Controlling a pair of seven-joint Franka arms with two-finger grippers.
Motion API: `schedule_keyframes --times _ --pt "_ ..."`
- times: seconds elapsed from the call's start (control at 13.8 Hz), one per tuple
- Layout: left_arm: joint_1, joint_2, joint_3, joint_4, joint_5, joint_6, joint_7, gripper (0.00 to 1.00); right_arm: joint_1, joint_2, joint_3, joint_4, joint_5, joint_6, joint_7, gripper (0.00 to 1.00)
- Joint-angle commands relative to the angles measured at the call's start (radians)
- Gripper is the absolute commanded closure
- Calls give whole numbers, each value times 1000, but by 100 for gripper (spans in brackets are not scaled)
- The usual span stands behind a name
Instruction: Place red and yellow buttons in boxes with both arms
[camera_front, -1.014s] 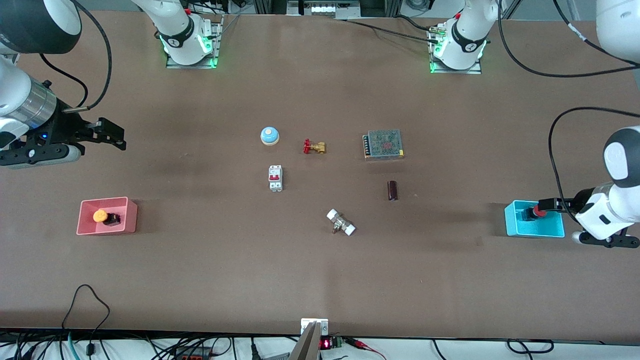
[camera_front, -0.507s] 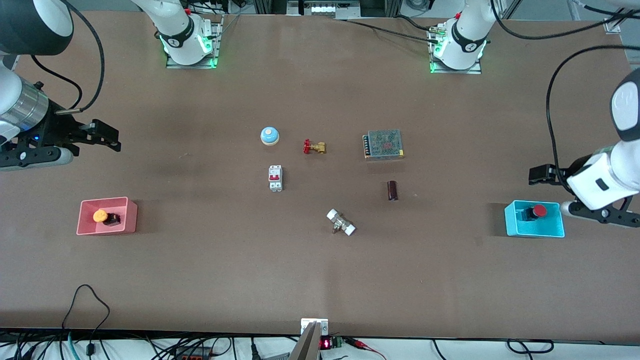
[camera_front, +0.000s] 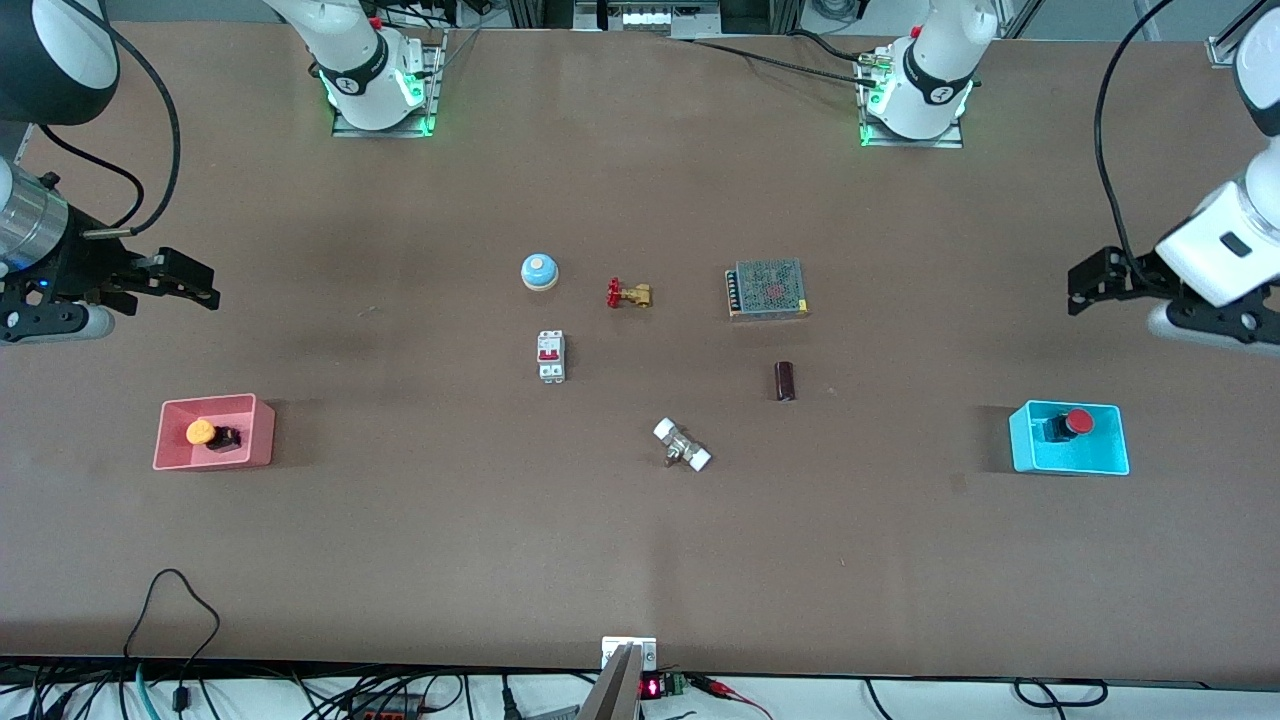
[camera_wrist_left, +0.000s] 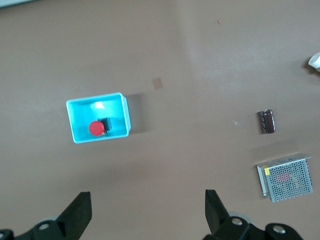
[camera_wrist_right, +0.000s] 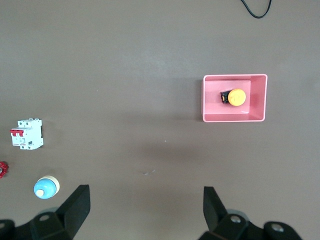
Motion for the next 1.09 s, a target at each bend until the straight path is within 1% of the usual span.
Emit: schedule_keyframes --times 0.0,0.14,0.43,1.01 --pt "12 -102 -27 -174 5 101 -84 0 -2 8 6 27 -4 -26 6 0" --pt "14 -111 -31 -195 12 124 -82 0 1 8 9 28 -2 -25 3 0" --pt "14 -102 -30 -187 11 121 -79 0 37 8 14 30 -1 -22 9 0" --pt "15 -76 -25 -155 11 89 -73 0 43 7 14 28 2 -26 12 0"
